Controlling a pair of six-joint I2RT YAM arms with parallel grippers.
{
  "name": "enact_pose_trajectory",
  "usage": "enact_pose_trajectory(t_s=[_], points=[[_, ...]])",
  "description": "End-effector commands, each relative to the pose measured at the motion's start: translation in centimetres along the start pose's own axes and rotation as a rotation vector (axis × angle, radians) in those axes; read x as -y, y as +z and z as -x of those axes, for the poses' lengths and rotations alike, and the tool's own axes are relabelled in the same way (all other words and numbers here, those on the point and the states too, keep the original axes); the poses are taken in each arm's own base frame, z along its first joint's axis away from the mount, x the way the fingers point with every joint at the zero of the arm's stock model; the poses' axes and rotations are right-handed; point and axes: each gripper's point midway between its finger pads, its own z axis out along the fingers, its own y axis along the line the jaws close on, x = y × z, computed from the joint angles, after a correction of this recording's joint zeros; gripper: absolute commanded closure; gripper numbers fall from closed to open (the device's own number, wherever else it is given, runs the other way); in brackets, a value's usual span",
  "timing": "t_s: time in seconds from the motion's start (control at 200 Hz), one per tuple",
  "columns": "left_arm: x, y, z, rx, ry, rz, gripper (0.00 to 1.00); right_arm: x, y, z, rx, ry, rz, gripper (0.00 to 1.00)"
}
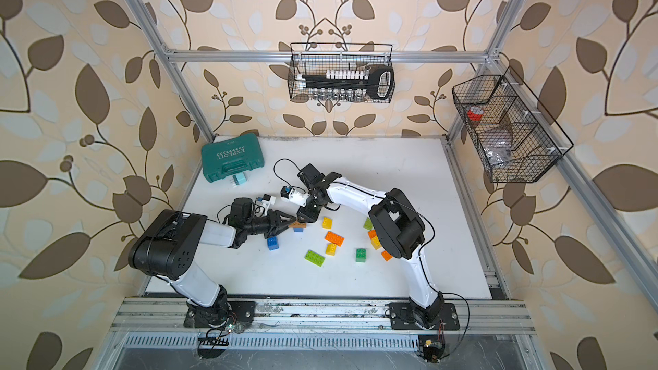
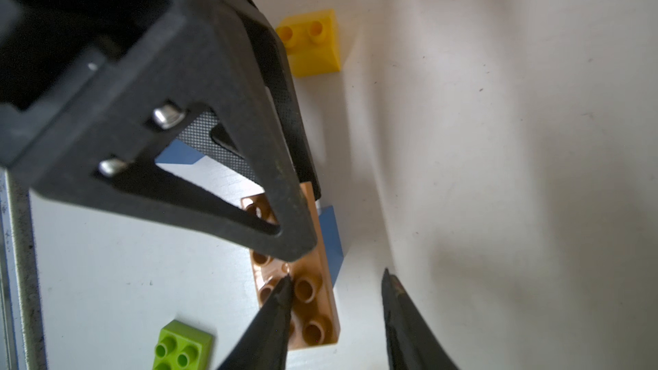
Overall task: Assemble a fork with lego
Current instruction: Assemble the lego brick with the lego brick.
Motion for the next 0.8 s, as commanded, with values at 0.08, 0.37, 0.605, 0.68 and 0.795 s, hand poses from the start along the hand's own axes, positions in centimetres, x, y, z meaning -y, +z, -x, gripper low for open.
enact_pose_trajectory(t_s=[0.08,0.37,0.605,0.68,0.795], points=[[-0.6,-0.1,-0.3,-0.004,-0.052,0.056,0.58,-0.2,0.0,-0.3,-0.026,0.009,0.002,0.56],[1.2,-0.3,0.9,0.018,-0.036,0.022,0.56,-0.9,-2.1,1.8,0.05,0.006,0.051,0.53],[1.6,-0.5,1.2,0.028,-0.039,0.032,0.51,-0.5,-3.4,1.8,0.074,0.005,0.021,0.49],[2.0,-0.8,1.3,0.035,-0.026,0.041,0.48,-0.2,-4.2,1.4,0.078,0.009,-0.01,0.46],[3.4,-1.2,1.9,0.05,0.002,0.033,0.44,0.1,-5.3,0.6,0.087,0.018,-0.061,0.41]])
